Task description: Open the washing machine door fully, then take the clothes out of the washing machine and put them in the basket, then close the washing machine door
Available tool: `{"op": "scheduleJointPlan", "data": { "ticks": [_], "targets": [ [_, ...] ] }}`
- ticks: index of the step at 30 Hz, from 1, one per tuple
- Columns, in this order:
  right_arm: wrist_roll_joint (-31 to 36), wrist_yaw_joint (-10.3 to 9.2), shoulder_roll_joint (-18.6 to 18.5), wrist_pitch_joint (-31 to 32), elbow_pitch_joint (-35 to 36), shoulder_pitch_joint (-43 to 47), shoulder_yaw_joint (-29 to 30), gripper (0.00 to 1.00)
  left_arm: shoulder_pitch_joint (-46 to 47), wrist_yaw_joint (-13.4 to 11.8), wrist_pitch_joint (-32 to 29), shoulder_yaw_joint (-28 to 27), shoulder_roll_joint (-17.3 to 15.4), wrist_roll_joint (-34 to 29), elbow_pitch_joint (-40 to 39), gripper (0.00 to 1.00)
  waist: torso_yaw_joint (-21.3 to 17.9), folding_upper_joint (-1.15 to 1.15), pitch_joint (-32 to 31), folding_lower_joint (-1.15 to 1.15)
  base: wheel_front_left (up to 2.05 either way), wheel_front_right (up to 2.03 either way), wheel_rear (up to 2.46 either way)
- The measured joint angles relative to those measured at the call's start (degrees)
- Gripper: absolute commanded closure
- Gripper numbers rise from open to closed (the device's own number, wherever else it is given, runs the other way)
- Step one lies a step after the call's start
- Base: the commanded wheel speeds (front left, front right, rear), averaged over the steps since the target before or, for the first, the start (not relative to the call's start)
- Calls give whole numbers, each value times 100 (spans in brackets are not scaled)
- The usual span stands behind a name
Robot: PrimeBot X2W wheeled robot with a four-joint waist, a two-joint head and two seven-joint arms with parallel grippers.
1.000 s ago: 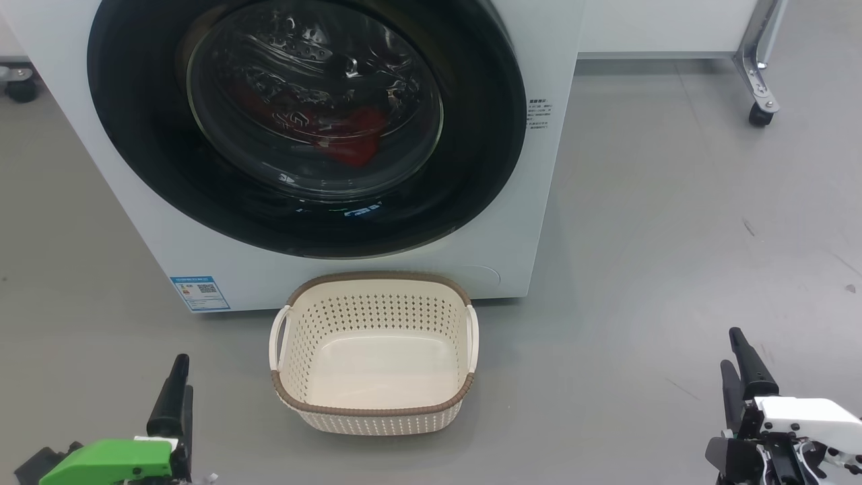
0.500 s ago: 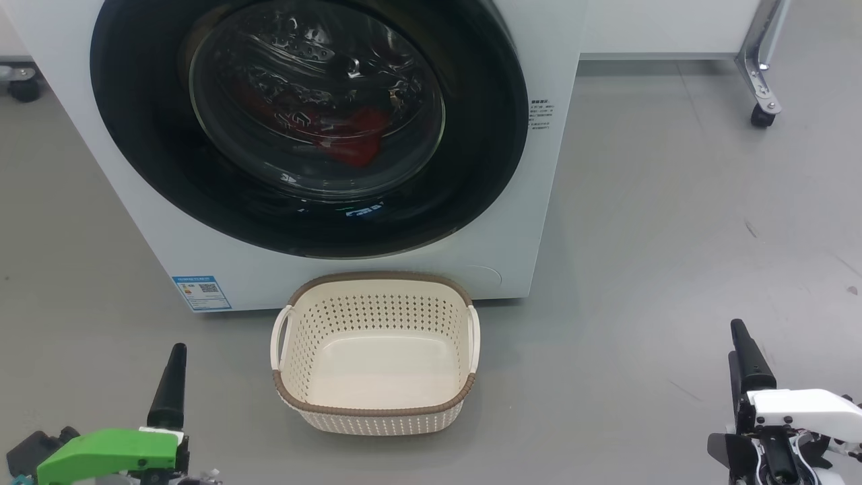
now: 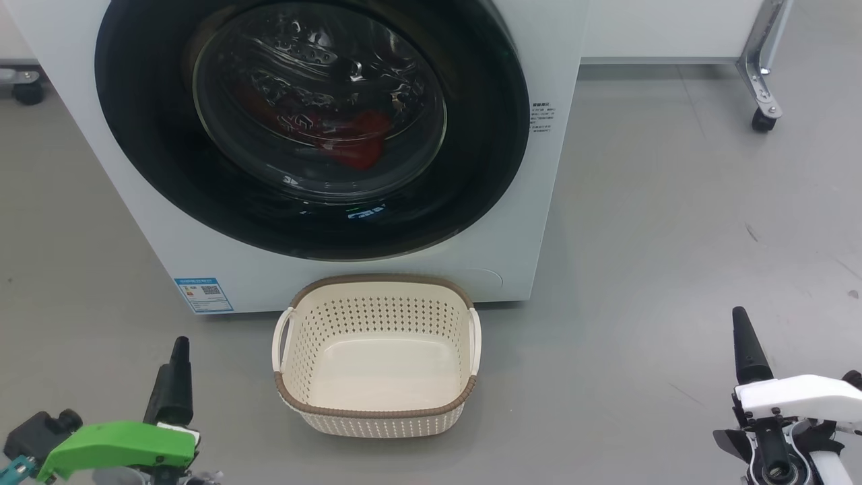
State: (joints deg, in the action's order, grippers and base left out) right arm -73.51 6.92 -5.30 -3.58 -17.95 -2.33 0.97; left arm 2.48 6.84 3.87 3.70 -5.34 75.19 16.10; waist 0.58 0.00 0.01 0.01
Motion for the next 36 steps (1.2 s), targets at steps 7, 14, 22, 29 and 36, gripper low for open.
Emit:
{"op": "scheduleJointPlan", "data": {
  "ticks": [7, 14, 22, 29, 36],
  "targets": [
    [691, -62, -130, -188, -43, -92, -181, 0, 34, -38, 176, 176, -157, -768, 57, 0, -1, 0, -24, 0, 0, 0, 0],
    [1837, -313, -383, -350, -97, -168, -503, 0, 108, -258, 335, 409, -312, -1777, 109, 0, -11, 0, -36, 0, 0, 0, 0],
    [2809, -566, -461, -491, -62, -270, -682, 0, 183, -523, 487, 543, -409, -2826, 46, 0, -18, 0, -32, 0, 0, 0, 0],
    [3543, -747, -492, -646, -58, -306, -888, 0, 219, -745, 634, 765, -472, -3724, 8, 0, -18, 0, -31, 0, 0, 0, 0],
    [4061, -893, -497, -745, -84, -306, -1007, 0, 219, -882, 740, 884, -476, -4299, 2, 0, -11, 0, -32, 0, 0, 0, 0]
  ]
}}
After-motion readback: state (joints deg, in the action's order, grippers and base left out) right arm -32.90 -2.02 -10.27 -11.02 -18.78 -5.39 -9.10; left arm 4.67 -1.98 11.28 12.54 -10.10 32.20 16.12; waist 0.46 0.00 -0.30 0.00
